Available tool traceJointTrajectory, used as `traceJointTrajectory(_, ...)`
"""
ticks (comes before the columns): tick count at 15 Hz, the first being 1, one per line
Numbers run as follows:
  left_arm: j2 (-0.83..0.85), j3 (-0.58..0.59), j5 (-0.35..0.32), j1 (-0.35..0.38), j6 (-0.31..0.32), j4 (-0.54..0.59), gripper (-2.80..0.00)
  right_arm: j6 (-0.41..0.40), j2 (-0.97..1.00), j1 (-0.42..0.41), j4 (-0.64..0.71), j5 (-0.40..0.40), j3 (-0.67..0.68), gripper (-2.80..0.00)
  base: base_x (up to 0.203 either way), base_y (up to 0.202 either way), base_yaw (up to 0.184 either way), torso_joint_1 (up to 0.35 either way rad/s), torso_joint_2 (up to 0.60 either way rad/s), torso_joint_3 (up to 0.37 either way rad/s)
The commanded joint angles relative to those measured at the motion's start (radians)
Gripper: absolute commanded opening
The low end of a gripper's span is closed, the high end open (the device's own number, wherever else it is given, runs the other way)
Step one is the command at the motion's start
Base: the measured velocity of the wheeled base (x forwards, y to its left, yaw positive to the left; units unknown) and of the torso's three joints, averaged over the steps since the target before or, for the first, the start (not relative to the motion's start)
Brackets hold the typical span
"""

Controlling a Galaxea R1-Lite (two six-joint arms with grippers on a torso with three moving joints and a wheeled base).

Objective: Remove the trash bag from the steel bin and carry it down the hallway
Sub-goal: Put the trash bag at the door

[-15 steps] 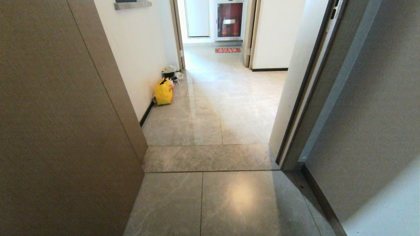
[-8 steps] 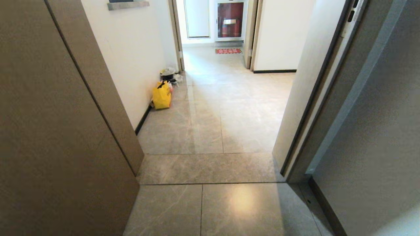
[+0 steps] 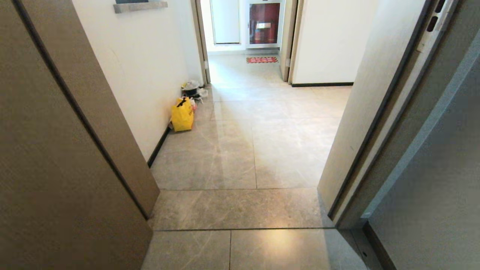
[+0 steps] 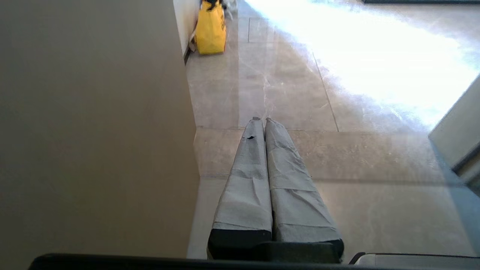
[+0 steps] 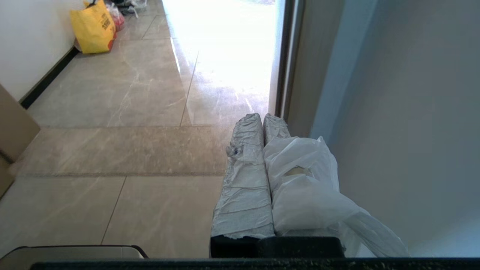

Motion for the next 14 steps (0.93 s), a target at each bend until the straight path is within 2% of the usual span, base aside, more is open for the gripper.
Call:
traceJointTrajectory(1, 0.0, 0.0, 0.001, 0.0, 0.0, 0.0, -2.8, 0.0, 0.0, 0.0, 0.0, 0.0, 0.002, -2.8, 0.196, 0.0, 0.003, 0.001, 0.0, -0.001)
traceJointTrajectory(14, 0.0, 0.0, 0.001, 0.0, -0.005, 0.0, -2.8, 0.0, 0.0, 0.0, 0.0, 0.0, 0.002, -2.8, 0.193, 0.0, 0.001, 0.002, 0.0, 0.002)
